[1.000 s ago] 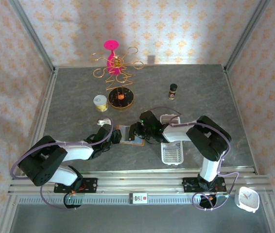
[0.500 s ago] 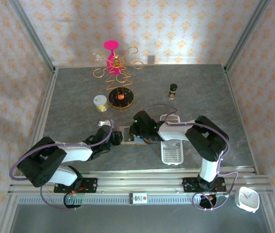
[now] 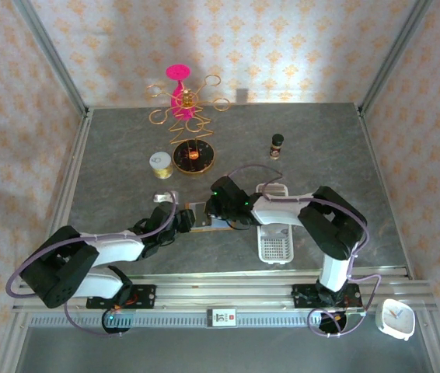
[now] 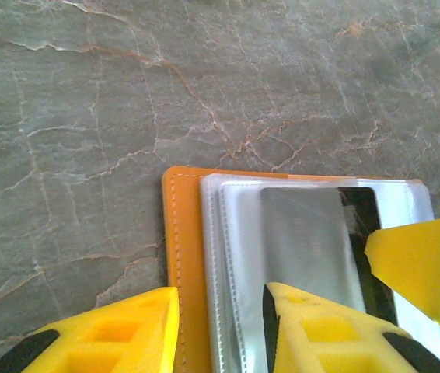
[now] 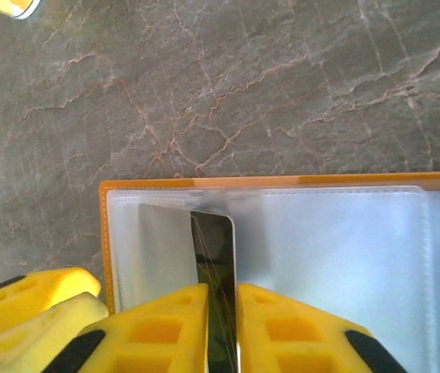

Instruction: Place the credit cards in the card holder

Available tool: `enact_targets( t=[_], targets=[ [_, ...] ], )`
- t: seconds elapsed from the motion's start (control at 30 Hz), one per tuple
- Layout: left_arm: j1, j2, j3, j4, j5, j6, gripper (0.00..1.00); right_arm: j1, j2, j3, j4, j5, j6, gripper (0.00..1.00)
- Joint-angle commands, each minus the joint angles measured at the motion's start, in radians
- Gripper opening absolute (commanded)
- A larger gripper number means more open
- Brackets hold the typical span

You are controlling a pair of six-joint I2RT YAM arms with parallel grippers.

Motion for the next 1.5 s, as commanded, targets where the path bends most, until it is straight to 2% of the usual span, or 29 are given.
enact_targets(
  t=[0.0, 0.2, 0.6, 0.97, 1.23, 1.4, 1.47],
  targets=[
    [-0.002, -0.011, -0.010, -0.017, -0.038, -0.013, 0.36, 0.006, -0.023, -0.023, -0.011, 0.025, 0.006, 0.12],
    [-0.002, 0.031, 0.010, -0.047, -0.053, -0.012, 0.37, 0.009, 0.021, -0.009, 0.003, -0.002, 0.008, 0.06],
    [-0.002, 0.063, 0.020, -0.044, -0.045, -0.018, 0.37, 0.032, 0.078, 0.039, 0.001, -0.015, 0.006, 0.03],
    [-0.002, 0.107, 0.031, -0.024, -0.009, -0.014, 0.38, 0.042, 0.056, 0.023, 0.137, -0.081, 0.027, 0.03],
    [-0.002, 0.117, 0.039, -0.040, -0.029, -0.003, 0.35, 0.042, -0.059, -0.005, 0.021, 0.076, -0.043, 0.03],
    [-0.002, 0.127, 0.039, -0.029, -0.016, 0.006, 0.30, 0.043, -0.166, -0.016, -0.090, 0.261, -0.114, 0.00],
    [-0.002, 0.132, 0.039, -0.024, -0.013, 0.008, 0.30, 0.042, -0.216, -0.036, -0.103, 0.320, -0.125, 0.02]
  ],
)
